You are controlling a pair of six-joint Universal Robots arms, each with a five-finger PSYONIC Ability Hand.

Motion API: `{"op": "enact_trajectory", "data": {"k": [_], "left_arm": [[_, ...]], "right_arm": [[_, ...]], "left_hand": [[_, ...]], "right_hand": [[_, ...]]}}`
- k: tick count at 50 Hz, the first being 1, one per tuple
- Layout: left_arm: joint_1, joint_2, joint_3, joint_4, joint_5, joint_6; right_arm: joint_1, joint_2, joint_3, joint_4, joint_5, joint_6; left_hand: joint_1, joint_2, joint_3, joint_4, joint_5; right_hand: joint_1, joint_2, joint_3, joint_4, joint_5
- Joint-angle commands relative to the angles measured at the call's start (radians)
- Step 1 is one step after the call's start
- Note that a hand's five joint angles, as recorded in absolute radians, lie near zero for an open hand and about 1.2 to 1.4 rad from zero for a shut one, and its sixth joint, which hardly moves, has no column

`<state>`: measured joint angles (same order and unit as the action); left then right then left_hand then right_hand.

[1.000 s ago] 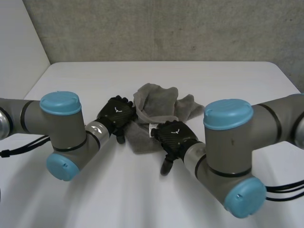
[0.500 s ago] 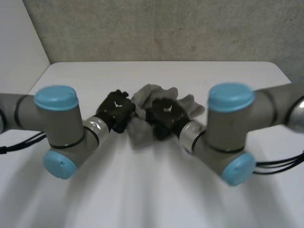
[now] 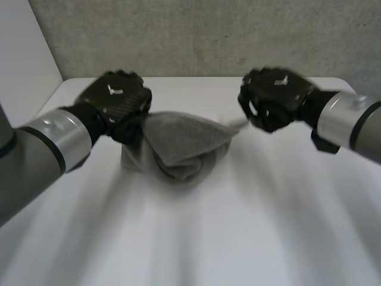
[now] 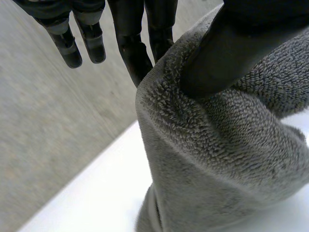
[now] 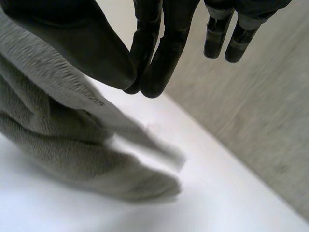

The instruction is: Fold the towel.

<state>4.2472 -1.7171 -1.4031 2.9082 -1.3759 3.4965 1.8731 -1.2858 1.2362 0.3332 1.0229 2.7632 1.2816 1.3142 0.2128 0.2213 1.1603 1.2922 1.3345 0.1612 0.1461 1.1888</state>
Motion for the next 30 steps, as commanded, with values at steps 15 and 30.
{"op": "enact_trajectory", "data": {"k": [15,30], "left_arm": [[-0.044,-0.225,-0.074,-0.026,-0.003,-0.031],[-0.064,-0.248,-0.162,-0.024,0.004,-0.022]], "right_arm": [[0.047,0.161,0.104,-0.066,0.016,0.045],[0.034,0.026,0.448,-0.269,0.019,0.276]], "left_hand": [[0.115,0.082,-0.038,-0.047,0.061],[-1.115,-1.148,-0.038,-0.047,-1.160]], "right_hand": [[-1.254,-1.296,0.013,0.028,-1.189],[-1.231,-1.273,0.013,0.028,-1.189]]}}
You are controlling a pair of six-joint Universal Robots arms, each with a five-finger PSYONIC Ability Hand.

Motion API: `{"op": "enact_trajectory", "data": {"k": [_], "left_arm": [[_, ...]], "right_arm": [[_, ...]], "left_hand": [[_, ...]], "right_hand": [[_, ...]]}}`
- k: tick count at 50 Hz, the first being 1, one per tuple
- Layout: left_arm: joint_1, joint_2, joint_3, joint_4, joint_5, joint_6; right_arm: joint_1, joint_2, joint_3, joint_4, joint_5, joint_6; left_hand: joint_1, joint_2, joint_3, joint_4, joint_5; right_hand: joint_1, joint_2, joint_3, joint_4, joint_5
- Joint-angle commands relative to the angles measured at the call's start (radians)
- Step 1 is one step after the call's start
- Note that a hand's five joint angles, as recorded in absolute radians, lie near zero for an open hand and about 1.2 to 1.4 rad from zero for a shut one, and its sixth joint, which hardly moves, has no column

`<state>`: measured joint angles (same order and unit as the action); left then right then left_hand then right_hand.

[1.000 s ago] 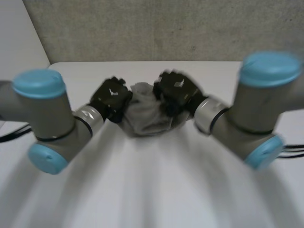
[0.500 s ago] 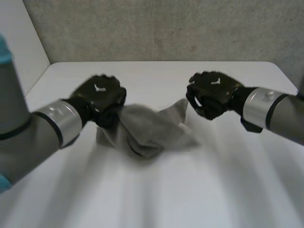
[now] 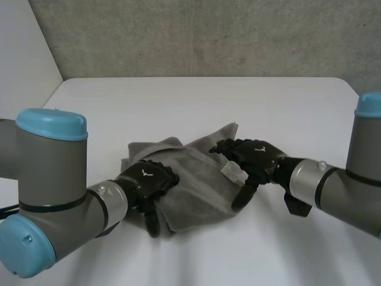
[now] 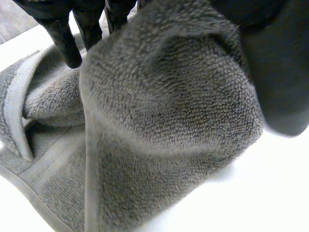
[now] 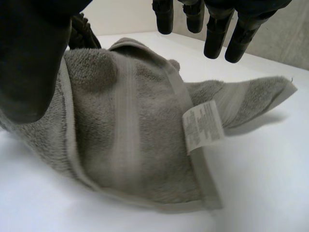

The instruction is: Fold the towel.

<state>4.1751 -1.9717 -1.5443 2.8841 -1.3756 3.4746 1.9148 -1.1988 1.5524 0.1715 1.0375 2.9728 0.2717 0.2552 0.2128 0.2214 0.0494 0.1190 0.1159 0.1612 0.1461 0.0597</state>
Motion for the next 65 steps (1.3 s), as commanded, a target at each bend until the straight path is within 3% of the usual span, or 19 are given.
{"op": "enact_trajectory", "data": {"k": [1,10,15,17,19,20,22,32,39,52,53,54,55,57,58,65], "left_arm": [[0.014,0.010,-0.025,-0.003,0.004,0.000],[0.060,0.054,-0.122,0.001,0.003,0.004],[0.089,0.062,-0.148,0.013,0.000,0.003],[0.091,0.062,-0.149,0.024,-0.002,0.003],[0.100,0.062,-0.149,0.047,-0.003,0.003],[0.100,0.062,-0.149,0.047,-0.003,0.003],[0.105,0.060,-0.149,0.063,-0.003,0.000],[0.097,0.053,-0.149,0.090,0.001,-0.016],[0.103,0.053,-0.158,0.158,-0.003,-0.028],[0.085,0.007,-0.143,0.234,-0.011,-0.085],[0.077,-0.004,-0.137,0.237,-0.017,-0.088],[0.068,-0.015,-0.128,0.238,-0.034,-0.089],[0.068,-0.015,-0.128,0.238,-0.034,-0.089],[0.047,-0.022,-0.120,0.236,-0.056,-0.092],[0.037,-0.024,-0.120,0.233,-0.060,-0.091],[0.031,-0.021,-0.123,0.225,-0.059,-0.091]], "right_arm": [[-0.008,-0.074,0.168,-0.142,0.010,0.078],[0.026,-0.077,0.316,-0.325,0.069,0.153],[0.095,-0.004,0.314,-0.372,0.072,0.156],[0.104,0.025,0.305,-0.380,0.073,0.155],[0.112,0.056,0.302,-0.408,0.073,0.156],[0.112,0.056,0.302,-0.408,0.073,0.156],[0.131,0.065,0.295,-0.434,0.070,0.156],[0.105,0.016,0.282,-0.432,0.047,0.146],[-0.037,-0.122,0.287,-0.431,0.046,0.141],[-0.137,-0.143,0.322,-0.429,0.042,0.135],[-0.137,-0.143,0.322,-0.429,0.042,0.135],[-0.140,-0.146,0.321,-0.428,0.042,0.130],[-0.140,-0.147,0.321,-0.428,0.042,0.130],[-0.154,-0.150,0.316,-0.428,0.044,0.120],[-0.167,-0.151,0.314,-0.426,0.044,0.114],[-0.204,-0.156,0.305,-0.400,0.016,0.074]], "left_hand": [[-0.105,-0.089,-0.038,-0.047,-0.049],[-0.105,-0.089,-0.038,-0.047,-0.049],[-0.105,-0.089,-0.038,-0.047,-0.049],[-0.105,-0.089,-0.038,-0.047,-0.049],[-0.105,-0.089,-0.038,-0.047,-0.049],[-0.105,-0.089,-0.038,-0.047,-0.049],[-0.105,-0.089,-0.038,-0.047,-0.049],[-0.105,-0.089,-0.038,-0.047,-0.049],[-0.102,-0.086,-0.038,-0.047,-0.049],[-0.096,-0.080,-0.038,-0.047,-0.049],[-0.003,0.013,-0.038,-0.047,0.044],[0.309,0.325,-0.038,-0.047,0.356],[0.312,0.328,-0.038,-0.047,0.359],[0.987,1.003,-0.038,-0.047,1.035],[1.123,1.140,-0.038,-0.047,1.171],[1.125,1.141,-0.038,-0.047,1.172]], "right_hand": [[-0.046,-0.043,0.013,0.028,-0.060],[0.066,0.069,0.013,0.028,-0.049],[0.162,0.165,0.013,0.028,0.047],[0.274,0.277,0.013,0.028,0.159],[0.642,0.645,0.013,0.028,0.527],[0.644,0.647,0.013,0.028,0.529],[1.225,1.228,0.013,0.028,1.110],[1.277,1.280,0.013,0.028,1.162],[1.277,1.280,0.013,0.028,1.162],[1.277,1.280,0.013,0.028,1.162],[1.277,1.280,0.013,0.028,1.162],[1.277,1.280,0.013,0.028,1.162],[1.277,1.280,0.013,0.028,1.162],[1.277,1.280,0.013,0.028,1.162],[1.277,1.280,0.013,0.028,1.162],[1.277,1.280,0.013,0.028,1.162]]}}
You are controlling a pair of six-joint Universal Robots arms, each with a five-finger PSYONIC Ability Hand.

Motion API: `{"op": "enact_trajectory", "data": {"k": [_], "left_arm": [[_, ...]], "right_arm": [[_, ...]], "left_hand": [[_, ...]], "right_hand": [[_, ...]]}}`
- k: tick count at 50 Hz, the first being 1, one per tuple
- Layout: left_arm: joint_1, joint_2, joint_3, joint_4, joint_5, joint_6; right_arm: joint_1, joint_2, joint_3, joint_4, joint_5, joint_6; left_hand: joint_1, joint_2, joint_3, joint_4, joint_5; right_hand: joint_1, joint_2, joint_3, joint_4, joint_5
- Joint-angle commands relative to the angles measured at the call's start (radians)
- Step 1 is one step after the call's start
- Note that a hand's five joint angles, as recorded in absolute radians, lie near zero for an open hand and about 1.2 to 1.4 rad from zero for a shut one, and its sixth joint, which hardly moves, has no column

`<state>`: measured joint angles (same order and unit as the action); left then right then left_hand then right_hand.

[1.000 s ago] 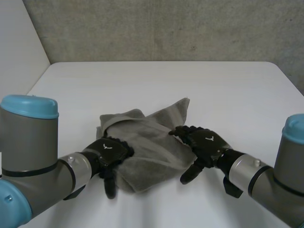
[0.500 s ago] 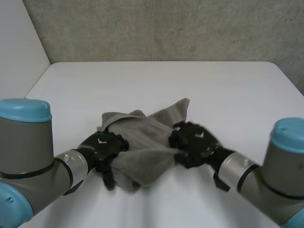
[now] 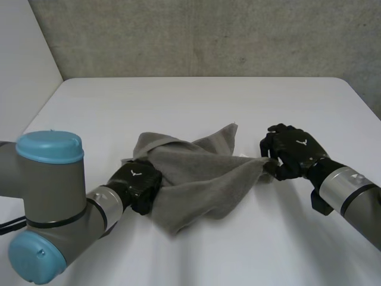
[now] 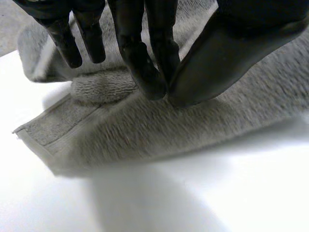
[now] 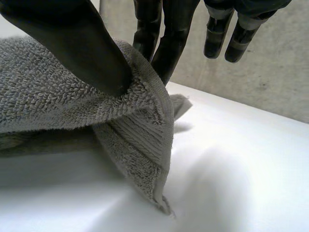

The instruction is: Fold the towel.

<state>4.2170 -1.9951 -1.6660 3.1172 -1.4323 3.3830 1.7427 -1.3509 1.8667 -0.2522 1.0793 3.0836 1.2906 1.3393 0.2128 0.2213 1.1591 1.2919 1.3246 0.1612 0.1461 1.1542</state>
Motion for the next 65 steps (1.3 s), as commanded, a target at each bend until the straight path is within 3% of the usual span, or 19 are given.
{"op": "enact_trajectory", "data": {"k": [1,4,6,8,29,38,43,57,59,60,62,65], "left_arm": [[-0.011,0.005,-0.004,-0.008,-0.004,0.002],[-0.009,0.007,-0.009,-0.006,-0.004,0.002],[-0.008,0.007,-0.006,-0.009,-0.013,0.019],[-0.003,0.007,-0.006,-0.006,-0.013,0.019],[0.031,-0.071,0.045,0.093,-0.013,0.019],[0.041,-0.125,0.066,0.027,-0.037,0.019],[0.044,-0.117,0.075,-0.051,-0.073,0.021],[0.054,-0.054,0.061,-0.060,-0.080,0.019],[0.054,-0.042,0.060,-0.059,-0.080,0.018],[0.054,-0.042,0.060,-0.058,-0.080,0.018],[0.052,-0.033,0.057,-0.057,-0.077,0.018],[0.051,-0.030,0.057,-0.058,-0.079,0.018]], "right_arm": [[-0.038,-0.002,-0.011,0.039,-0.044,-0.052],[-0.049,-0.001,-0.011,0.070,-0.070,-0.077],[-0.051,-0.001,-0.011,0.080,-0.081,-0.085],[-0.051,-0.001,-0.011,0.083,-0.087,-0.085],[-0.068,0.001,0.000,0.083,-0.091,-0.086],[-0.069,0.006,-0.004,0.083,-0.090,-0.088],[-0.112,-0.008,-0.023,0.077,-0.076,-0.086],[-0.164,-0.011,-0.041,0.083,-0.081,-0.086],[-0.161,-0.011,-0.037,0.083,-0.087,-0.086],[-0.161,-0.011,-0.037,0.083,-0.087,-0.086],[-0.155,-0.011,-0.035,0.085,-0.090,-0.086],[-0.152,-0.013,-0.034,0.087,-0.090,-0.086]], "left_hand": [[0.106,0.057,-0.038,-0.047,0.063],[0.106,0.057,-0.038,-0.047,0.063],[-1.103,-1.152,-0.038,-0.047,-1.146],[-1.124,-1.173,-0.038,-0.047,-1.159],[-1.127,-1.176,-0.038,-0.047,-1.159],[-1.103,-1.152,-0.038,-0.047,-1.147],[-0.945,-0.994,-0.038,-0.047,-0.988],[-0.913,-0.961,-0.038,-0.047,-0.956],[-0.604,-0.652,-0.038,-0.047,-0.647],[-0.601,-0.650,-0.038,-0.047,-0.645],[-0.195,-0.244,-0.038,-0.047,-0.238],[0.006,-0.043,-0.038,-0.047,-0.037]], "right_hand": [[0.104,0.072,0.013,0.028,0.068],[0.104,0.072,0.013,0.028,0.068],[0.104,0.072,0.013,0.028,0.068],[0.104,0.072,0.013,0.028,0.068],[0.104,0.072,0.013,0.028,0.068],[0.104,0.072,0.013,0.028,0.068],[0.104,0.072,0.013,0.028,0.068],[0.104,0.072,0.013,0.028,0.068],[0.104,0.072,0.013,0.028,0.068],[0.104,0.072,0.013,0.028,0.068],[0.104,0.072,0.013,0.028,0.068],[0.104,0.072,0.013,0.028,0.068]]}}
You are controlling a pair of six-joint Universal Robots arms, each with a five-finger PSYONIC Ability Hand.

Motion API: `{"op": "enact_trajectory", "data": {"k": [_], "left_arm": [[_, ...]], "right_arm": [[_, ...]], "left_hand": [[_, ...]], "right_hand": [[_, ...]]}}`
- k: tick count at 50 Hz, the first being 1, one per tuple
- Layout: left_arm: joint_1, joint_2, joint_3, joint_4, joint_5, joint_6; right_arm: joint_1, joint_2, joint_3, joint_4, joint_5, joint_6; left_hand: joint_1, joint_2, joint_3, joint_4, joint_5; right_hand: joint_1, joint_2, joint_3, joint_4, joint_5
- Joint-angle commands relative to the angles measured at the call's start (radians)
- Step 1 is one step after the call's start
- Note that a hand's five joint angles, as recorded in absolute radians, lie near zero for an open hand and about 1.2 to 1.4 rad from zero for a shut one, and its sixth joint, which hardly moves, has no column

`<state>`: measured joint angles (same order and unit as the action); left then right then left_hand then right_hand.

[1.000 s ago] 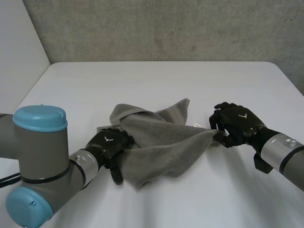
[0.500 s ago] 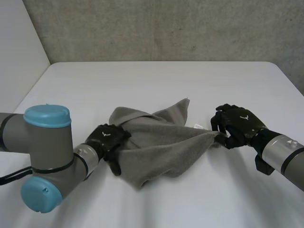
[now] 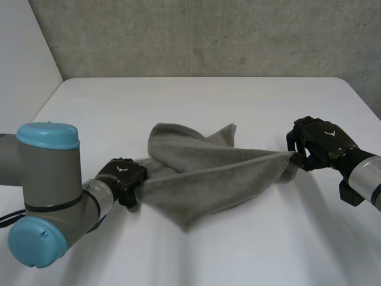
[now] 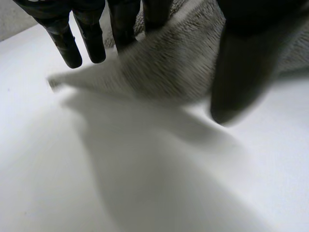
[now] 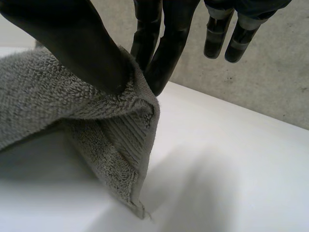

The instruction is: Fold the towel.

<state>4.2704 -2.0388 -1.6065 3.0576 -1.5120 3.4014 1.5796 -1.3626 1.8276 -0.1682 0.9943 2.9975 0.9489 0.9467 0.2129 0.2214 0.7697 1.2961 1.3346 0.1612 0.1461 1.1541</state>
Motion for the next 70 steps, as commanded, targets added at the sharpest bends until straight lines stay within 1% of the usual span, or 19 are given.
{"op": "enact_trajectory", "data": {"k": [1,11,20,22,25,27,28,30,31,33,34,35,36,37,39,45,54,59,70], "left_arm": [[-0.009,0.015,-0.003,0.001,0.001,-0.001],[-0.012,0.062,-0.009,0.000,0.012,-0.007],[0.015,0.042,0.100,-0.053,0.015,0.013],[0.023,0.026,0.129,-0.050,0.013,0.029],[0.048,-0.009,0.214,-0.019,0.009,0.076],[0.055,-0.014,0.308,0.088,-0.002,0.090],[0.055,-0.014,0.309,0.089,-0.002,0.090],[0.059,0.005,0.367,0.310,-0.037,0.079],[0.059,0.005,0.367,0.311,-0.037,0.079],[0.043,0.081,0.367,0.567,-0.076,0.056],[0.043,0.081,0.367,0.569,-0.076,0.056],[0.033,0.147,0.353,0.695,-0.086,0.041],[0.032,0.147,0.353,0.696,-0.086,0.041],[0.023,0.220,0.338,0.807,-0.089,0.020],[0.022,0.271,0.321,0.846,-0.085,0.003],[0.032,0.321,0.229,0.830,-0.076,-0.021],[0.069,0.284,-0.076,0.739,0.007,-0.008],[0.108,0.211,-0.194,0.716,0.042,0.009],[0.097,0.123,-0.331,0.603,0.052,0.177]], "right_arm": [[0.014,-0.001,0.006,0.006,-0.005,0.000],[-0.001,-0.016,-0.034,0.161,-0.129,-0.130],[0.013,0.146,-0.229,0.467,-0.132,-0.522],[0.029,0.224,-0.363,0.567,-0.093,-0.650],[0.046,0.260,-0.453,0.593,-0.039,-0.666],[0.104,0.307,-0.664,0.567,0.093,-0.660],[0.105,0.307,-0.665,0.567,0.093,-0.660],[0.160,0.303,-0.837,0.416,0.200,-0.629],[0.160,0.303,-0.838,0.415,0.201,-0.629],[0.178,0.230,-0.886,0.168,0.291,-0.478],[0.178,0.229,-0.886,0.167,0.291,-0.477],[0.174,0.147,-0.861,0.027,0.322,-0.371],[0.169,0.067,-0.823,-0.067,0.337,-0.277],[0.169,0.066,-0.823,-0.068,0.337,-0.276],[0.158,-0.033,-0.737,-0.116,0.304,-0.139],[0.157,-0.076,-0.634,-0.100,0.216,-0.083],[0.122,-0.101,-0.386,-0.068,0.070,-0.114],[0.059,-0.082,-0.162,-0.066,-0.045,-0.233],[-0.023,0.031,0.050,-0.008,-0.075,-0.501]], "left_hand": [[0.446,0.449,-0.038,-0.047,0.451],[0.447,0.450,-0.038,-0.047,0.452],[0.447,0.450,-0.038,-0.047,0.452],[0.447,0.450,-0.038,-0.047,0.452],[0.447,0.450,-0.038,-0.047,0.452],[0.447,0.450,-0.038,-0.047,0.452],[0.447,0.450,-0.038,-0.047,0.452],[0.447,0.450,-0.038,-0.047,0.452],[0.447,0.450,-0.038,-0.047,0.452],[0.447,0.450,-0.038,-0.047,0.452],[0.447,0.450,-0.038,-0.047,0.452],[0.447,0.450,-0.038,-0.047,0.452],[0.447,0.450,-0.038,-0.047,0.452],[0.447,0.450,-0.038,-0.047,0.452],[0.447,0.450,-0.038,-0.047,0.452],[0.447,0.450,-0.038,-0.047,0.452],[0.447,0.450,-0.038,-0.047,0.452],[0.447,0.450,-0.038,-0.047,0.452],[0.447,0.450,-0.038,-0.047,0.452]], "right_hand": [[0.100,0.062,0.013,0.028,0.068],[0.100,0.062,0.013,0.028,0.068],[0.100,0.062,0.013,0.028,0.068],[0.100,0.062,0.013,0.028,0.068],[0.100,0.062,0.013,0.028,0.068],[0.100,0.062,0.013,0.028,0.068],[0.100,0.062,0.013,0.028,0.068],[0.100,0.062,0.013,0.028,0.068],[0.100,0.062,0.013,0.028,0.068],[0.100,0.062,0.013,0.028,0.068],[0.100,0.062,0.013,0.028,0.068],[0.100,0.062,0.013,0.028,0.068],[0.100,0.062,0.013,0.028,0.068],[0.100,0.062,0.013,0.028,0.068],[0.100,0.062,0.013,0.028,0.068],[0.100,0.062,0.013,0.028,0.068],[0.100,0.062,0.013,0.028,0.068],[0.100,0.062,0.013,0.028,0.068],[0.100,0.062,0.013,0.028,0.068]]}}
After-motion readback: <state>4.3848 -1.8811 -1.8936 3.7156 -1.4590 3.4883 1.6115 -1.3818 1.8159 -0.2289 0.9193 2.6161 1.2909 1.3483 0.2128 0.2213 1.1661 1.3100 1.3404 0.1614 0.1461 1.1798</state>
